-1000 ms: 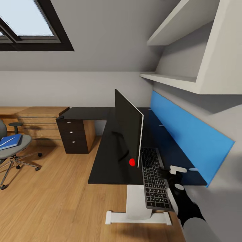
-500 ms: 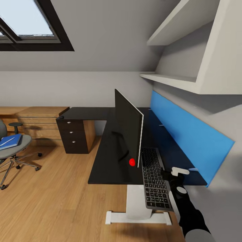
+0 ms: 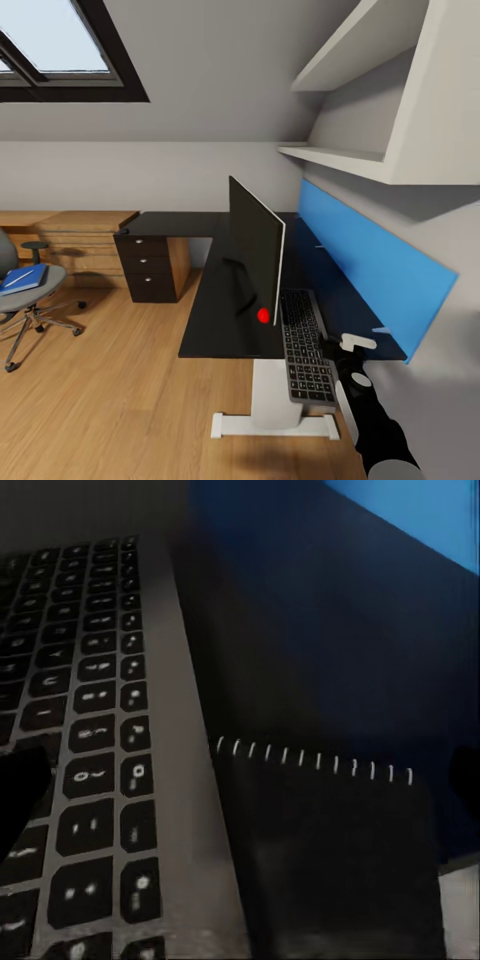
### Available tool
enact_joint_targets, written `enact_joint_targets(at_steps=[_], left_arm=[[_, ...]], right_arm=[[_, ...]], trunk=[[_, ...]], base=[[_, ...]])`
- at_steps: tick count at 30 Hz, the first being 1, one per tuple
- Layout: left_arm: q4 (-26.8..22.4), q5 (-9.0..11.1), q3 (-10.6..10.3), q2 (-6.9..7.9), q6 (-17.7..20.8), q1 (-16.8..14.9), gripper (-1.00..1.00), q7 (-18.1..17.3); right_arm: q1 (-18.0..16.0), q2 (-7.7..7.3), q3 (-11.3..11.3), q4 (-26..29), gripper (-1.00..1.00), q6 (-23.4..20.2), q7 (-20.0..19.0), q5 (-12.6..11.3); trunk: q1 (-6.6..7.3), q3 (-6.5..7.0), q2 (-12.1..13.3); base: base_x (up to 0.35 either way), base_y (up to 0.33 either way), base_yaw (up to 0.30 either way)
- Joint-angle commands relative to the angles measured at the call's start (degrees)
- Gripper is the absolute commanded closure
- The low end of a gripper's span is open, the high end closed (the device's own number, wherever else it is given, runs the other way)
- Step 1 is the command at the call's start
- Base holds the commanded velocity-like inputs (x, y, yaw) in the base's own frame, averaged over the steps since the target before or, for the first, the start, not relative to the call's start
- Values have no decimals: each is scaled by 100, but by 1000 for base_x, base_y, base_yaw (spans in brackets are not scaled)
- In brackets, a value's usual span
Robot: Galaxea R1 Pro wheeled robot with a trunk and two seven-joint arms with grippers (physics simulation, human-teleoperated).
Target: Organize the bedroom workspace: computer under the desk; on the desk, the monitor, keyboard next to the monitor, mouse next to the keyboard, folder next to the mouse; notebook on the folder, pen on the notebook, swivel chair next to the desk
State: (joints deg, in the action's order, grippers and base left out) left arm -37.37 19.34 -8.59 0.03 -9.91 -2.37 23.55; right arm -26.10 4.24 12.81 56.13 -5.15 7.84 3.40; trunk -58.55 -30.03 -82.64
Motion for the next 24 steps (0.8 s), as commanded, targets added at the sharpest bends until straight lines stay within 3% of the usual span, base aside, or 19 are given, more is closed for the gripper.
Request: enact_joint_targets(at_steps=[1, 12, 24], left_arm=[[2, 61, -38, 6, -34, -4, -100, 36], [2, 69, -37, 6, -29, -4, -100, 36], [2, 69, -37, 6, -29, -3, -100, 36]], right_arm=[[-2, 6, 8, 11, -100, -39, 7, 35], [0, -10, 11, 12, -100, -31, 7, -277], [0, -16, 19, 4, -100, -33, 7, -311]], trunk=[[4, -6, -4], [4, -6, -4], [4, -6, -4]], base=[[-319, 89, 0], [-326, 92, 0], [-329, 60, 0]])
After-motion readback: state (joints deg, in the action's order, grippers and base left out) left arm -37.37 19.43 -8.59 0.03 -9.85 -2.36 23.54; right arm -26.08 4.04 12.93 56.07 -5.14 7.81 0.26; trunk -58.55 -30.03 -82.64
